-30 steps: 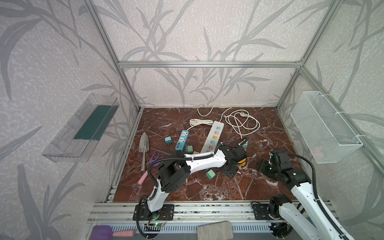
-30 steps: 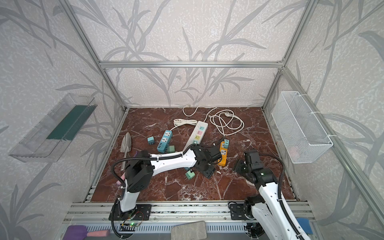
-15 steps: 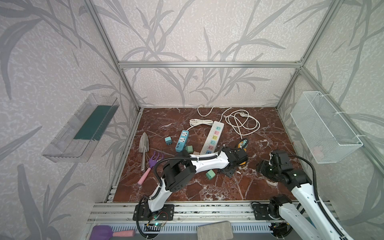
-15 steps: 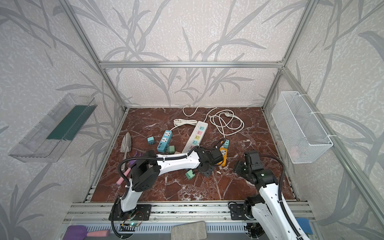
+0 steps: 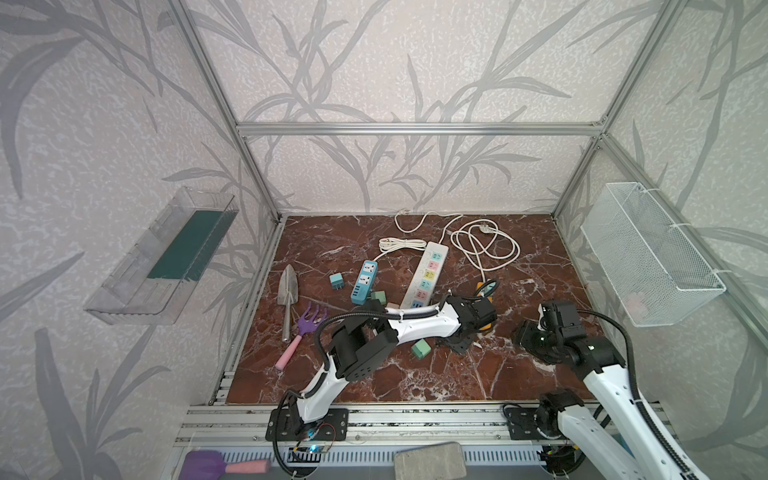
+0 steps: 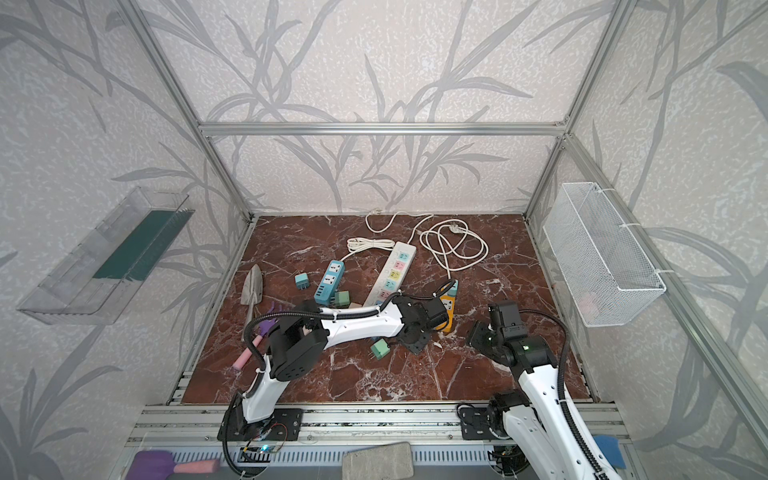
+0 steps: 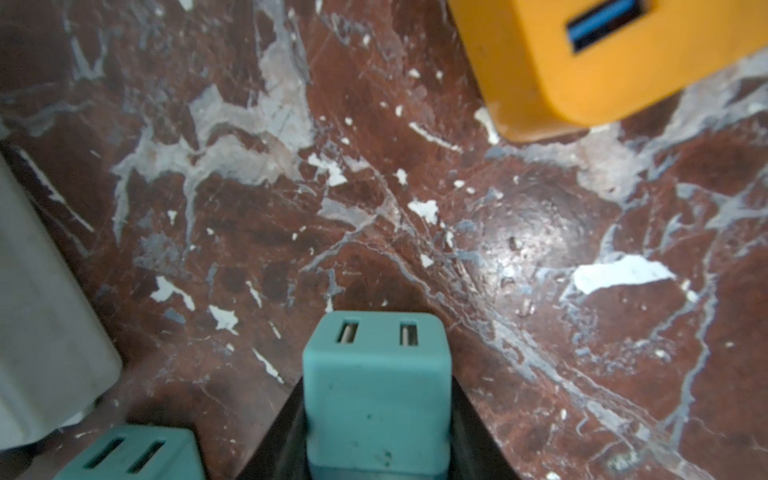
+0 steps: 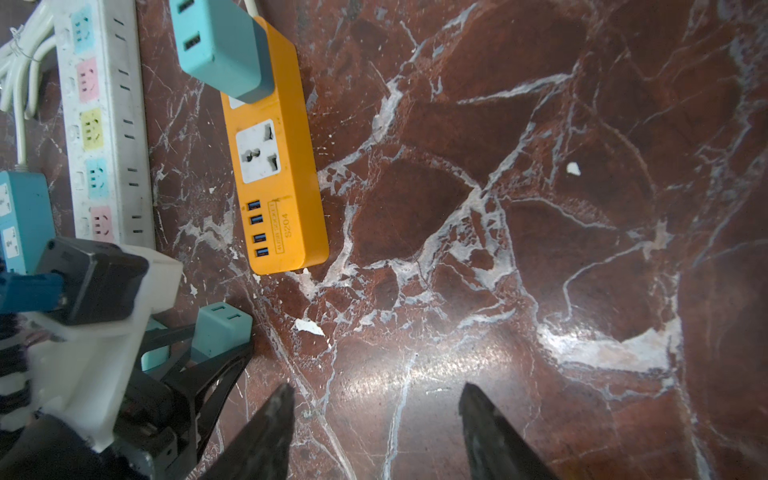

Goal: Insert the plug
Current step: 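Rotate the held adapter with left gripper and bring it toward the right gripper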

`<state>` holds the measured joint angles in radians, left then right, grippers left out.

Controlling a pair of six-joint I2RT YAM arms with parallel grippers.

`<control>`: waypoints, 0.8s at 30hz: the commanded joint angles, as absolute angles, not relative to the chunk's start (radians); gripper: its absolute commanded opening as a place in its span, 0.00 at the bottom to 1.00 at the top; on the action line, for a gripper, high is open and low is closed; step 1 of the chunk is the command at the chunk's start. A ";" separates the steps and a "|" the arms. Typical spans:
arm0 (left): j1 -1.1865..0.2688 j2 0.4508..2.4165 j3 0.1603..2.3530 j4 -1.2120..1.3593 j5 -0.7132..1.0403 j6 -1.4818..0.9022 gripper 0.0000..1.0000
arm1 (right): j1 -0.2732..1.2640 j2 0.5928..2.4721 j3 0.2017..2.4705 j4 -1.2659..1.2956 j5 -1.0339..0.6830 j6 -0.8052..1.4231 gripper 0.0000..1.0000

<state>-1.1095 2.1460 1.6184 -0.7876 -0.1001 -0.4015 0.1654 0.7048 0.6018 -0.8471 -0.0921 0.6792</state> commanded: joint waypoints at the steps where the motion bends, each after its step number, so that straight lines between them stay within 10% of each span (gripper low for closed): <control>1: -1.101 2.021 1.572 -0.737 -0.091 -0.309 0.04 | 0.163 0.681 0.644 -0.879 -0.104 0.654 0.63; 14: -1.092 1.466 0.839 0.407 -0.095 0.278 0.00 | 0.168 0.705 0.658 -0.853 -0.138 0.604 0.54; 24: -1.059 1.410 0.739 0.462 0.114 0.400 0.00 | 0.270 0.670 0.730 -0.712 -0.304 0.523 0.40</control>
<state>-1.0714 1.4471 0.7399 0.3611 0.0006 0.3328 0.2371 0.6876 0.7006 -0.7761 -0.2565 0.5446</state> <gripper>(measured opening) 0.404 0.404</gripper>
